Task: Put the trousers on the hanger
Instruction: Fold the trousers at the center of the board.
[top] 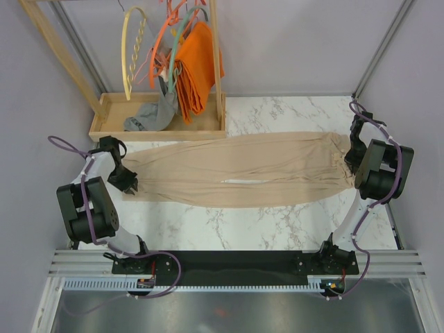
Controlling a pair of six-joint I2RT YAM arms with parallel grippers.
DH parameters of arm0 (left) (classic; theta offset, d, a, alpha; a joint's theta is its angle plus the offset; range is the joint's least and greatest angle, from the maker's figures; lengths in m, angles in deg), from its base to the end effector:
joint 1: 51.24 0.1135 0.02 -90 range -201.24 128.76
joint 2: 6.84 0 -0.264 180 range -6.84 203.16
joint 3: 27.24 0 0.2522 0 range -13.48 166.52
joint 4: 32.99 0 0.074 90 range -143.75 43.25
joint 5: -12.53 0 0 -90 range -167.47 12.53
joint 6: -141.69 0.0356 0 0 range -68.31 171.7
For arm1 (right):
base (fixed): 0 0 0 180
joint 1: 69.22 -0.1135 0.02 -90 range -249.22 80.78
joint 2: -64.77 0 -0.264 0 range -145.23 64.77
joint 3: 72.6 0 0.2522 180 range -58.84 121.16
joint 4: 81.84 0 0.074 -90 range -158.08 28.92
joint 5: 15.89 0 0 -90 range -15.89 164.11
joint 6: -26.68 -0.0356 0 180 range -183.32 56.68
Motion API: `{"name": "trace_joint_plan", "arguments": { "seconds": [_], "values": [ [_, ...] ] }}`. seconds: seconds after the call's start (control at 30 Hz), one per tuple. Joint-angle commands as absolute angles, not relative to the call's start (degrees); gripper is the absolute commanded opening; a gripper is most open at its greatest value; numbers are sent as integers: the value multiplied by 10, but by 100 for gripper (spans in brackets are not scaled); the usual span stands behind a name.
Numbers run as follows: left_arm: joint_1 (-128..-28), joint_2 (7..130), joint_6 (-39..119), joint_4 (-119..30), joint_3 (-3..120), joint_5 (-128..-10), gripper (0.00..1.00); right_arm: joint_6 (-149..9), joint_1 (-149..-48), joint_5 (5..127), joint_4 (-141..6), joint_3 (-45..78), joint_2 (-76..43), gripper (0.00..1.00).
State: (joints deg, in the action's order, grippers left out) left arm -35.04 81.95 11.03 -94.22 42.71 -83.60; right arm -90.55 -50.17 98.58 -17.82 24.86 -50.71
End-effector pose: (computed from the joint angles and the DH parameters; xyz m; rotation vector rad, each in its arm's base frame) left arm 0.2601 0.0795 0.1882 -1.4156 2.5860 0.1000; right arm 0.3621 -0.1406 0.1684 1.1845 2.6598 -0.6153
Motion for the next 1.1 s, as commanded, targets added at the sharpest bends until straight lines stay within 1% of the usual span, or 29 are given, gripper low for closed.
{"name": "trace_joint_plan", "arguments": {
  "seconds": [0.0,0.07,0.3,0.57,1.07],
  "values": [
    [-348,839,106,-929,445,-863,27,-906,-500,981,-175,266,-512,0],
    [-345,843,109,-923,444,-864,29,-906,-500,981,-176,267,-513,0],
    [-338,861,112,-911,438,-856,31,-905,-500,982,-175,273,-519,0],
    [-335,854,114,-906,449,-864,31,-906,-500,984,-174,276,-522,0],
    [-331,891,110,-890,465,-862,31,-907,-500,983,-173,283,-527,0]
  ]
}}
